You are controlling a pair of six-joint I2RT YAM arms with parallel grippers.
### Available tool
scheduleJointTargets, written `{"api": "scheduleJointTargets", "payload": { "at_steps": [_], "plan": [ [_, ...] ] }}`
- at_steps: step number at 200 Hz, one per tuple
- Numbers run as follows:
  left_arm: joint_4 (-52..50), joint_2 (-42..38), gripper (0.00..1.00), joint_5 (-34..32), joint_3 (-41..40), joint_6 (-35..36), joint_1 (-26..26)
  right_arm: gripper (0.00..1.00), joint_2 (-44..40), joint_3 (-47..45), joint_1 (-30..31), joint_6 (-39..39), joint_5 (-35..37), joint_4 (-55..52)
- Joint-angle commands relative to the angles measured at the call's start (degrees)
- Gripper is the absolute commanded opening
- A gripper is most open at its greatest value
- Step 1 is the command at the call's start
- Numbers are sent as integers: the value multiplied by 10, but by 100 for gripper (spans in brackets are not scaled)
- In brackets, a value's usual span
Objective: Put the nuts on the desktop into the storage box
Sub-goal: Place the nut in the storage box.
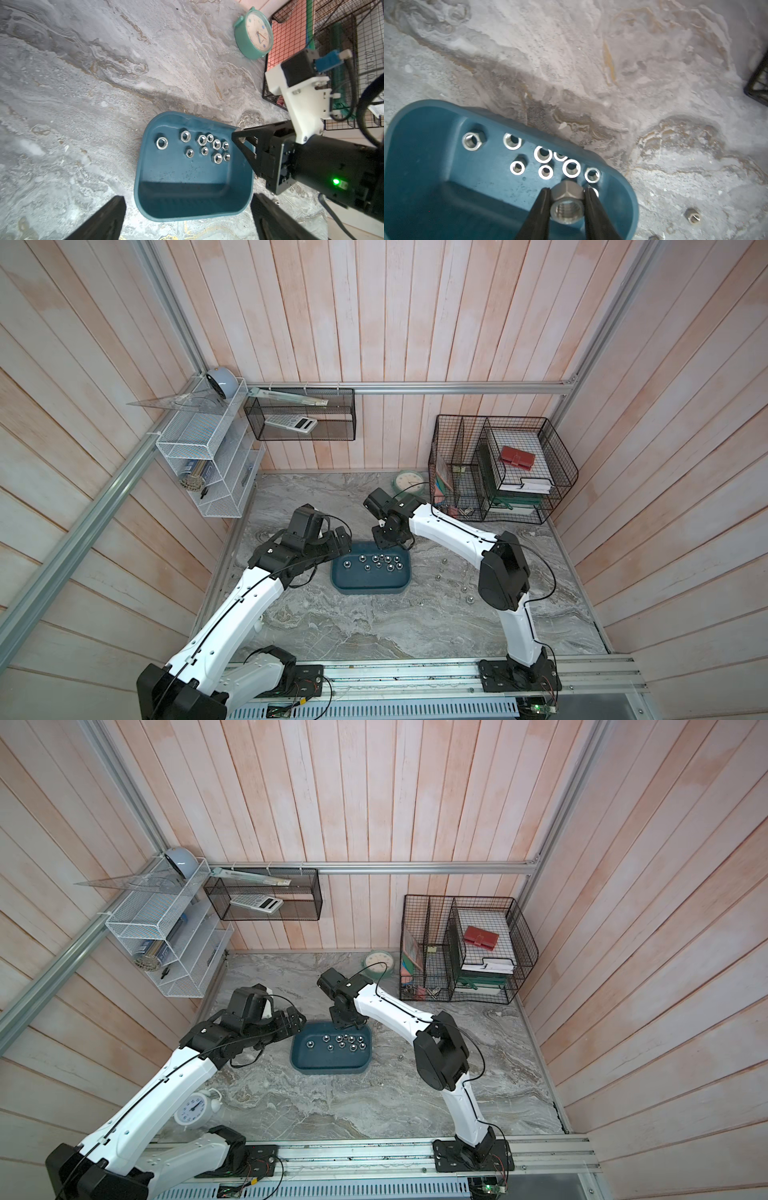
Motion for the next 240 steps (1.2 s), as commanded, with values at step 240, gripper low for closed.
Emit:
{"api": "scheduleJointTargets", "payload": {
  "at_steps": [240],
  "plan": [
    [-89,-90,100,-65,-36,-19,14,50,178,180,56,-78,-94,-79]
  ]
}}
